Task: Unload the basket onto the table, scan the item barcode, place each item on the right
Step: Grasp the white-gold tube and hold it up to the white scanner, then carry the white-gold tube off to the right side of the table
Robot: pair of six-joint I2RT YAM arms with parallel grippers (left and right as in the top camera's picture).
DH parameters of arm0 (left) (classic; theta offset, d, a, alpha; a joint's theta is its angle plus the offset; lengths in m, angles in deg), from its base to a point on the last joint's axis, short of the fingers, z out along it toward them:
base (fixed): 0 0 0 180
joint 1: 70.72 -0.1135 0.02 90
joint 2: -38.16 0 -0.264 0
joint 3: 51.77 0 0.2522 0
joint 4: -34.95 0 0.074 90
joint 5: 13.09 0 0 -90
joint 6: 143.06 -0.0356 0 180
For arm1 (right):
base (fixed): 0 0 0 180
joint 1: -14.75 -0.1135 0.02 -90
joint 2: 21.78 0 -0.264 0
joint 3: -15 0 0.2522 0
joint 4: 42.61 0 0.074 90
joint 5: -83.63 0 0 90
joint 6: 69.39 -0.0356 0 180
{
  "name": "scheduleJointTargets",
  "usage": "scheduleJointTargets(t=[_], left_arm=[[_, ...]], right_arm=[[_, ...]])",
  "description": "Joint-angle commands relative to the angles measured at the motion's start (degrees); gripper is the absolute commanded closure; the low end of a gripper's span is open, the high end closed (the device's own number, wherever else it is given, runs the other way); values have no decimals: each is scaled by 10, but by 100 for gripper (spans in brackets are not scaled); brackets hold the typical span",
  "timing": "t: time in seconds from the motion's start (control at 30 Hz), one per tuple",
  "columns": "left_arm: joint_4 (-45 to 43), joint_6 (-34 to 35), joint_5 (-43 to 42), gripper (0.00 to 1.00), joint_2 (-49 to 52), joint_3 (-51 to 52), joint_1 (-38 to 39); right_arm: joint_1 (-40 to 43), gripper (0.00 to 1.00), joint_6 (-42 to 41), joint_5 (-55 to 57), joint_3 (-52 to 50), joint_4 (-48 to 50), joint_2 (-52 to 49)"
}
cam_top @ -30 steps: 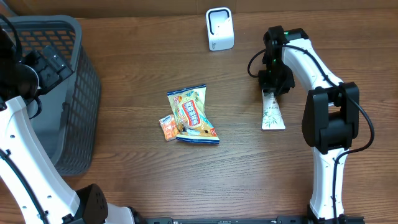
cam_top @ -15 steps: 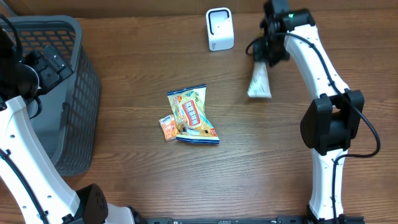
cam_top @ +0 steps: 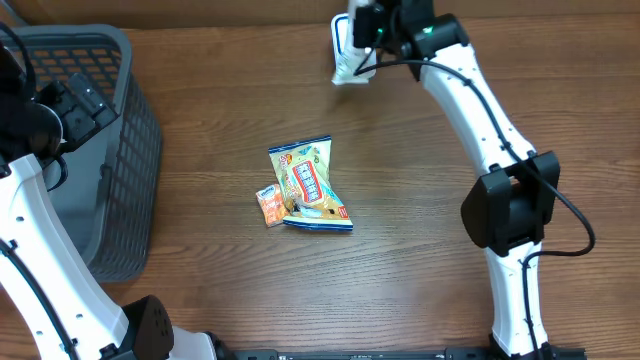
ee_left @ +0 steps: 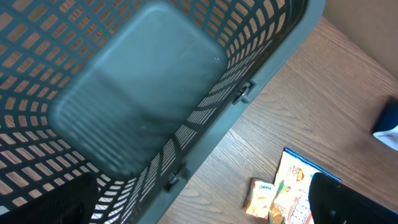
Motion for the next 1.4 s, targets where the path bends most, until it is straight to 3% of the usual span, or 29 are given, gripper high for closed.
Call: scheduleJointTargets(t=[0.0, 0.13, 0.27, 0.7, 1.2, 1.37], left_arm=[[-1, -8, 5, 1, 2, 2, 0], [-1, -8, 5, 0, 2, 2, 0], [-1, -8, 5, 0, 2, 2, 0], [-1, -8, 5, 0, 2, 2, 0], [-1, -8, 5, 0, 2, 2, 0], [-1, -8, 5, 0, 2, 2, 0]], right_arm=[[0, 96, -81, 12, 14, 39, -31], [1, 96, -126, 26, 14, 97, -67], [3, 96, -134, 49, 14, 118, -67], [65, 96, -285, 16, 27, 155, -66], [72, 96, -349, -36, 27, 188, -63], [72, 96, -348, -2, 26, 143, -63]])
